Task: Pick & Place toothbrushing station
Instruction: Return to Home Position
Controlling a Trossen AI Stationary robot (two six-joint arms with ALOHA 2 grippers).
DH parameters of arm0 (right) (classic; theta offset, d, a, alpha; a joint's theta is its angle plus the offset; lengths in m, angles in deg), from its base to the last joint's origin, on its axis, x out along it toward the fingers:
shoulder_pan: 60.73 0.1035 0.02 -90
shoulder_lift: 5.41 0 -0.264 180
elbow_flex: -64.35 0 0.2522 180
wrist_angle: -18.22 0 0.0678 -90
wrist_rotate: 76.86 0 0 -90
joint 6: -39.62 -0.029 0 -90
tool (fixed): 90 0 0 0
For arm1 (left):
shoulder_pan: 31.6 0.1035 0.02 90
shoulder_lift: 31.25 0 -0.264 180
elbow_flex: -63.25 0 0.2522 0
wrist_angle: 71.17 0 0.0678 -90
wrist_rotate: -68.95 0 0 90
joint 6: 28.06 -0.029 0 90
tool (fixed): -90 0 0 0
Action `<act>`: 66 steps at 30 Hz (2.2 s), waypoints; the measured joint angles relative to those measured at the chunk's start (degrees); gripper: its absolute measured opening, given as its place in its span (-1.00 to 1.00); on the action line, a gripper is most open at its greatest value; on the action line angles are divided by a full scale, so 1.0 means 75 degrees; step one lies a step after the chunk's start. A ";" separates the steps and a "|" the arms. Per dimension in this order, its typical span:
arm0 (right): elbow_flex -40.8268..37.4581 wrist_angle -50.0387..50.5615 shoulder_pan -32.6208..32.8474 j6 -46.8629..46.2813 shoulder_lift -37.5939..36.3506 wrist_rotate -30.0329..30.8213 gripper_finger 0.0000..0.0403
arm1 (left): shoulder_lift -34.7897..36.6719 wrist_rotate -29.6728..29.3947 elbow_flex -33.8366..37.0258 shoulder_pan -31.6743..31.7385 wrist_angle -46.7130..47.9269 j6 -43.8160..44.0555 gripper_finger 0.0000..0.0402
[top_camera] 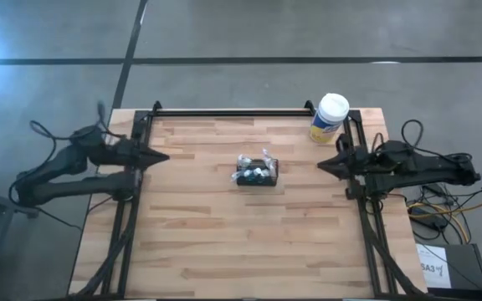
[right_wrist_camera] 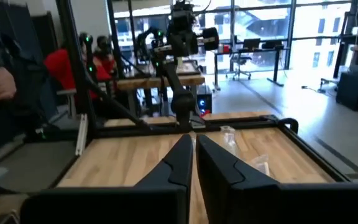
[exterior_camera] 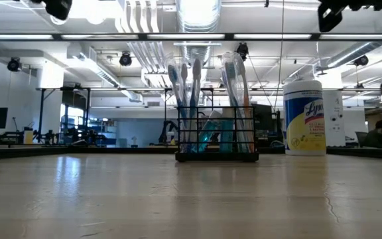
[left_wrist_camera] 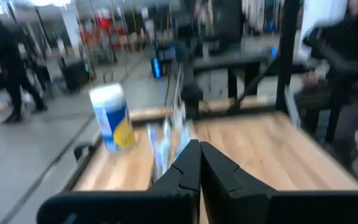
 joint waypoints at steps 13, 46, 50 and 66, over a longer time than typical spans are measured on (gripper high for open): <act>-0.0199 0.1622 0.0000 -0.0957 -0.2908 0.0000 -0.96 | 0.1824 0.0268 0.0544 -0.0006 -0.0692 0.0890 -0.99; -0.2616 -0.1172 0.0018 0.0195 -0.3049 -0.0350 -0.96 | 0.3247 0.0402 0.3200 -0.0009 -0.2655 0.1853 -0.99; -0.3041 -0.1629 0.0017 0.0012 -0.3049 -0.0385 -0.96 | 0.3249 0.0458 0.4170 -0.0016 -0.4079 0.1984 -0.99; -0.3729 -0.1994 0.0020 -0.0182 -0.2990 -0.0400 -0.96 | 0.3217 -0.0409 0.5335 -0.0646 -0.4033 0.1092 -0.99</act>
